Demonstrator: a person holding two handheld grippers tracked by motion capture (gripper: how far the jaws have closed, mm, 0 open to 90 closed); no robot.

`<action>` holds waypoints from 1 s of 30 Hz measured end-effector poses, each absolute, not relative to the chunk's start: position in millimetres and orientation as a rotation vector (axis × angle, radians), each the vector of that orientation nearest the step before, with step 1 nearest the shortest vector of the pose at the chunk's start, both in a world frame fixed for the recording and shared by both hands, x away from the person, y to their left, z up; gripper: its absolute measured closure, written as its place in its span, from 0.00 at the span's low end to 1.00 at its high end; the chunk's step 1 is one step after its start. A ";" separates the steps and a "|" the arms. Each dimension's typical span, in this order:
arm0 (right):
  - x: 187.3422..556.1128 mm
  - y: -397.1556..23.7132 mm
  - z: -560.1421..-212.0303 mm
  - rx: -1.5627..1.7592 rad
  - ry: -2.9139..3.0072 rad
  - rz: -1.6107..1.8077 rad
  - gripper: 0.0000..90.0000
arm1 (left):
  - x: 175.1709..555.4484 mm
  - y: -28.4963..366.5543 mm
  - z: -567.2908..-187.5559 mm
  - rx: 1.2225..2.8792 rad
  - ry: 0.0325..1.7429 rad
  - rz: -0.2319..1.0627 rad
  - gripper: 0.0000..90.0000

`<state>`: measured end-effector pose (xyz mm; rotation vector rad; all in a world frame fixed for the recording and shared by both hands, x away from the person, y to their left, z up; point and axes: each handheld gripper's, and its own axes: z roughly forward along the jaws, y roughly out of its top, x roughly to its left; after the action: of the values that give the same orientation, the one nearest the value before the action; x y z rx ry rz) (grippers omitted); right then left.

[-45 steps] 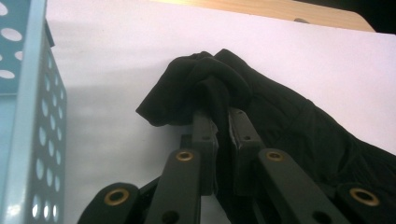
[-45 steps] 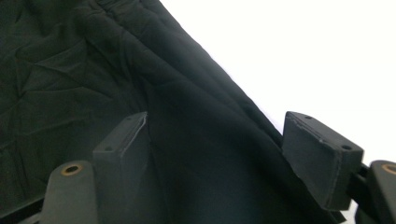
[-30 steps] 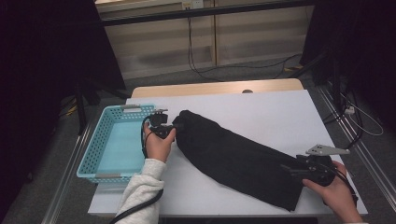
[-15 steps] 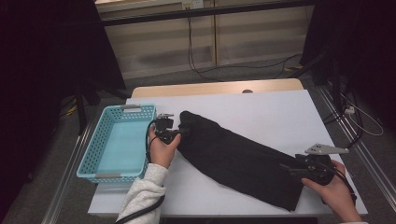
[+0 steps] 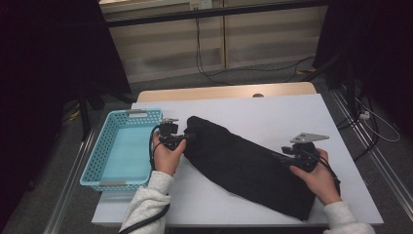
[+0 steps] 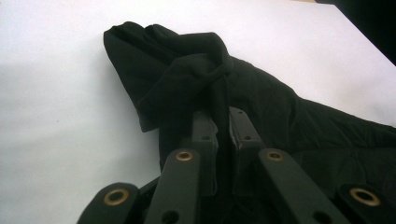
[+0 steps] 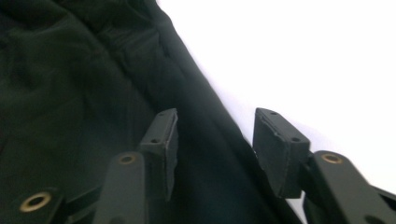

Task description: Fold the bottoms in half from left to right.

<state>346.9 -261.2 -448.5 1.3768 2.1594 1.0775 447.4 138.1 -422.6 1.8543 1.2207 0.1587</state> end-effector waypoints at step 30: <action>388.1 -241.5 -459.7 1.406 2.174 0.999 0.92 | 449.5 147.5 -422.9 1.823 1.258 0.192 0.93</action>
<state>388.1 -241.5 -459.7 1.4056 2.1740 0.9992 449.5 147.5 -422.9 1.8226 1.2585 0.1922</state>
